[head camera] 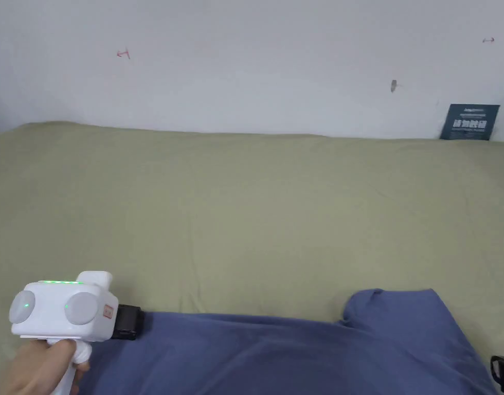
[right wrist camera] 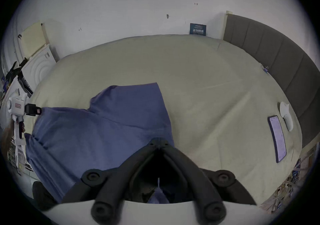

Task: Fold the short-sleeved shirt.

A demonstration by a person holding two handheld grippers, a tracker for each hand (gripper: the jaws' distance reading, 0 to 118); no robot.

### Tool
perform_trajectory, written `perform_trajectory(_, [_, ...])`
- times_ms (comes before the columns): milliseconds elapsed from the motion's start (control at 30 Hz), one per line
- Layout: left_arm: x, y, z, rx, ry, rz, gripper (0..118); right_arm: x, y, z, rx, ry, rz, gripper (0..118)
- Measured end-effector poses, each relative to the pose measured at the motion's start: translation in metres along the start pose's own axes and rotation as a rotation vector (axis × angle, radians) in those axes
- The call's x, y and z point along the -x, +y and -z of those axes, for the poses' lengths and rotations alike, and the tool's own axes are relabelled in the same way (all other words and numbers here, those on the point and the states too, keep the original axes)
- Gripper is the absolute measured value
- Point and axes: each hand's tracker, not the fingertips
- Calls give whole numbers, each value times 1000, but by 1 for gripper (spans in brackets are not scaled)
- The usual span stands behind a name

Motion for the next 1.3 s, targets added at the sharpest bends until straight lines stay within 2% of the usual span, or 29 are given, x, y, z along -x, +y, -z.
perform_trajectory(100, [-3, 1, -10, -2, -14, -11, 112, -8, 2, 16, 24, -6, 8, 0])
perform_trajectory(133, [-2, 0, -15, -6, -22, -7, 104, -10, 4, 21, 32, -9, 5, 0])
perform_trajectory(167, [-8, -4, -30, -22, -49, 9, 88, -11, 7, 25, 36, -9, 2, 0])
perform_trajectory(200, [-11, -6, -38, -46, -62, 20, 68, -13, 10, 33, 43, -10, 0, 0])
perform_trajectory(233, [-13, -8, -43, -52, -50, 24, 32, -14, 15, 38, 43, -12, -1, 0])
perform_trajectory(267, [-14, -10, -44, -65, -65, 26, 3, -15, 20, 43, 44, -12, -2, 0])
perform_trajectory(300, [-18, -9, -47, -57, -113, 16, 3, -16, 26, 49, 48, -7, -2, 1])
perform_trajectory(333, [-22, -9, -49, -52, -72, 17, 3, -12, 30, 53, 53, -7, -5, 21])
perform_trajectory(433, [-26, -8, -47, -51, -50, 52, 3, -13, 41, 75, 118, 20, -10, 116])
perform_trajectory(533, [-24, -8, -49, -46, -63, 25, 3, -9, 44, 88, 151, -16, -37, 103])
perform_trajectory(600, [-22, -5, -46, -43, -70, 28, 3, -5, 44, 106, 192, -39, -51, 102])
perform_trajectory(633, [-22, -5, -47, -42, -73, 26, 3, -3, 43, 113, 203, -39, -48, 95])
perform_trajectory(667, [-22, -5, -49, -41, -75, 24, 3, -3, 42, 115, 213, -39, -45, 94])
perform_trajectory(700, [-22, -4, -48, -42, -76, 23, 3, -2, 40, 111, 200, -38, -40, 85])
perform_trajectory(733, [-22, -5, -50, -43, -77, 23, 3, -3, 42, 101, 187, -40, -50, 53])
perform_trajectory(767, [-22, -5, -53, -45, -78, 25, 3, -2, 44, 91, 153, -31, -73, 12])
perform_trajectory(800, [-21, -6, -57, -51, -84, 24, 3, -2, 46, 83, 128, 5, -81, 1])
perform_trajectory(967, [-7, -11, -93, -105, -125, 3, 3, 0, 44, 38, 64, 23, -66, 1])
perform_trajectory(1167, [18, -38, -159, -193, -181, -13, 3, -7, 41, -50, -36, 88, -22, 1])
perform_trajectory(1300, [32, -77, -194, -235, -210, -9, 3, 0, 10, -108, -82, 97, -46, 1])
